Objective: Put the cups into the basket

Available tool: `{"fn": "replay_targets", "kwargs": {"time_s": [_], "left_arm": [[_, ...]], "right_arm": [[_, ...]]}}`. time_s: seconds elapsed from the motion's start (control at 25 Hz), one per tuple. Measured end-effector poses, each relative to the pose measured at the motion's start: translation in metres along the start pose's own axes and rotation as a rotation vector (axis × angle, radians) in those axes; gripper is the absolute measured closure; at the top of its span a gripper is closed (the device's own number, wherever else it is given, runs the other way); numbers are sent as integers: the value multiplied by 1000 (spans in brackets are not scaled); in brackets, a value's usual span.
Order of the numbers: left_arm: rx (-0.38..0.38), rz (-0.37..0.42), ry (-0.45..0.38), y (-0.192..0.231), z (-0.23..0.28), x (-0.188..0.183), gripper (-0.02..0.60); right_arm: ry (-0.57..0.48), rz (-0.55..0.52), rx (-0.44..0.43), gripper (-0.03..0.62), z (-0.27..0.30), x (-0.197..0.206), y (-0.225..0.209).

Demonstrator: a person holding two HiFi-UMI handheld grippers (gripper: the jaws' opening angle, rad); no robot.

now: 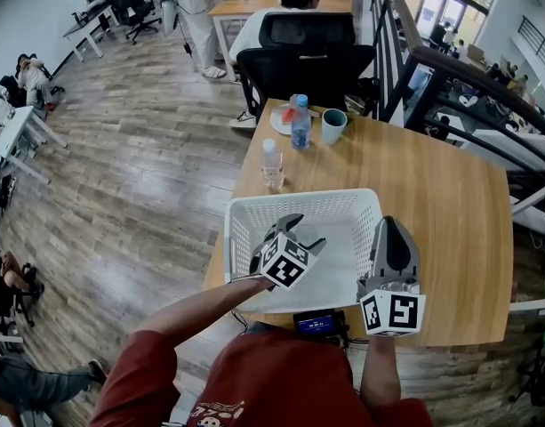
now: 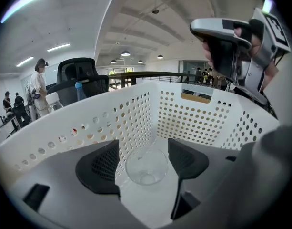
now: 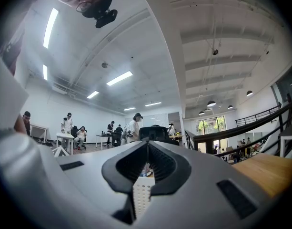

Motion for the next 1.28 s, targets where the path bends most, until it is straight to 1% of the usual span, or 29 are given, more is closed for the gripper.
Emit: {"fn": "replay_targets", "kwargs": {"time_s": [0.24, 0.44, 0.52, 0.8, 0.88, 1.04, 1.28], "left_arm": [[-17, -7, -73, 3, -16, -14, 276], [-32, 51, -138, -4, -29, -26, 276], [-33, 58, -171, -8, -35, -31, 276], [-46, 18, -280, -10, -59, -44, 276], [-68, 9, -317, -8, -68, -45, 277], [-150, 58, -414, -9, -89, -50, 277], [-173, 53, -535, -18, -116, -60, 277]], "right_arm": [[0, -2, -2, 582, 1, 0, 1], [1, -5, -1, 582, 1, 0, 1], [5, -5, 0, 582, 2, 0, 2], [4, -16, 0, 582, 1, -2, 1], [2, -22, -3, 582, 1, -4, 2], [4, -28, -5, 582, 2, -4, 3], [2, -34, -9, 582, 3, -7, 5]]}}
Point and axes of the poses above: the fingertips, and each gripper's own axes: z forward along the fingers, y to its left, x out of its underside, the point moved 10 cm from there along -z, backward along the fingers, and after that the axes turned 4 degrees about x, right-handed, at the moved point
